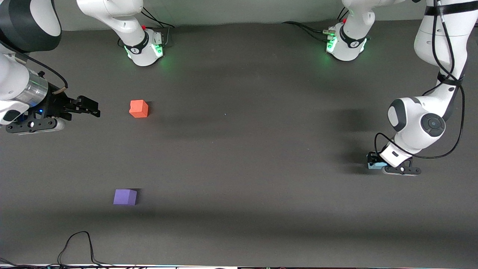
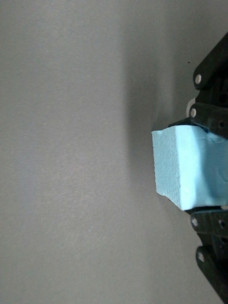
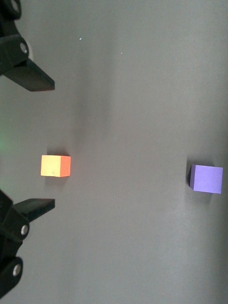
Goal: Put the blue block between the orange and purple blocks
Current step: 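Lift the blue block and carry it toward the table middle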
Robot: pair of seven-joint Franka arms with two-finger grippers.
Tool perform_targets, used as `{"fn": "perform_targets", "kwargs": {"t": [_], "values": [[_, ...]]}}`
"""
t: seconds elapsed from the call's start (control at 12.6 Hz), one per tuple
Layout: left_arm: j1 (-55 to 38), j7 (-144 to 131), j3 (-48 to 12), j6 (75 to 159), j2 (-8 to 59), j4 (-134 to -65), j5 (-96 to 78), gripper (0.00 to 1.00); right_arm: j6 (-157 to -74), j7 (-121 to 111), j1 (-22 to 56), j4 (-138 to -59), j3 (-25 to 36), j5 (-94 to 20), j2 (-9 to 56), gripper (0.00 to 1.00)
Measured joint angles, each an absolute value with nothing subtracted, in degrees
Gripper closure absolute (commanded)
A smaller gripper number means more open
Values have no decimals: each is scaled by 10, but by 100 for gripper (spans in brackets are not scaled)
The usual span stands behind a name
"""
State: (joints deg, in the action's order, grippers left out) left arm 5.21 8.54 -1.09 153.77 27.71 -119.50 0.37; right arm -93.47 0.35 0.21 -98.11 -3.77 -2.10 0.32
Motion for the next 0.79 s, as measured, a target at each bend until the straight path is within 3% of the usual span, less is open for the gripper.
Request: {"fn": "perform_targets", "kwargs": {"t": [0.16, 0.55, 0.79], "values": [[52, 85, -10, 1435, 256, -1155, 4, 80, -935, 3, 2, -981, -38, -21, 3, 0], [40, 36, -16, 1077, 155, -981, 2, 80, -935, 3, 2, -982, -38, -21, 3, 0], [-36, -105, -30, 1006, 154, -913, -8, 80, -935, 3, 2, -983, -38, -21, 4, 0]]}}
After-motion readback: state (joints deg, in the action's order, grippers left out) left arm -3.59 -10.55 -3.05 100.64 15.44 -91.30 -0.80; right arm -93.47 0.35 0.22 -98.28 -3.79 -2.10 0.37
